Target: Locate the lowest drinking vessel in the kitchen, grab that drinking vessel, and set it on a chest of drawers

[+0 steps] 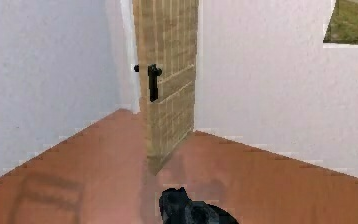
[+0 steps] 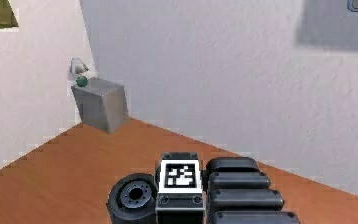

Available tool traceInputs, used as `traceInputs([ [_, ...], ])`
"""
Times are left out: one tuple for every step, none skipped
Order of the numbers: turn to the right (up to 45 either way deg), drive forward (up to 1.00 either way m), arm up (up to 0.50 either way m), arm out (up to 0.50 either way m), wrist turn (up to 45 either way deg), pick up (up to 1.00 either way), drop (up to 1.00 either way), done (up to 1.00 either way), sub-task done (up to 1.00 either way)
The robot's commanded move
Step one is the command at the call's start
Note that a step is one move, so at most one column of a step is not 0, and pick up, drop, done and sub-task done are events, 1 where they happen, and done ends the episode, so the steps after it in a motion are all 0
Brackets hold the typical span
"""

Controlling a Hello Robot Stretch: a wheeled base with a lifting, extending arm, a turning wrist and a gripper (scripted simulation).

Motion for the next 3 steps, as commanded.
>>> traceInputs([
  [0.0,0.60,0.00,0.00,0.0,0.00,0.00,0.00,0.00],
  [-45.0,0.00,0.00,0.00,0.0,0.00,0.00,0.00,0.00],
  [-12.0,0.00,0.00,0.00,0.0,0.00,0.00,0.00,0.00],
])
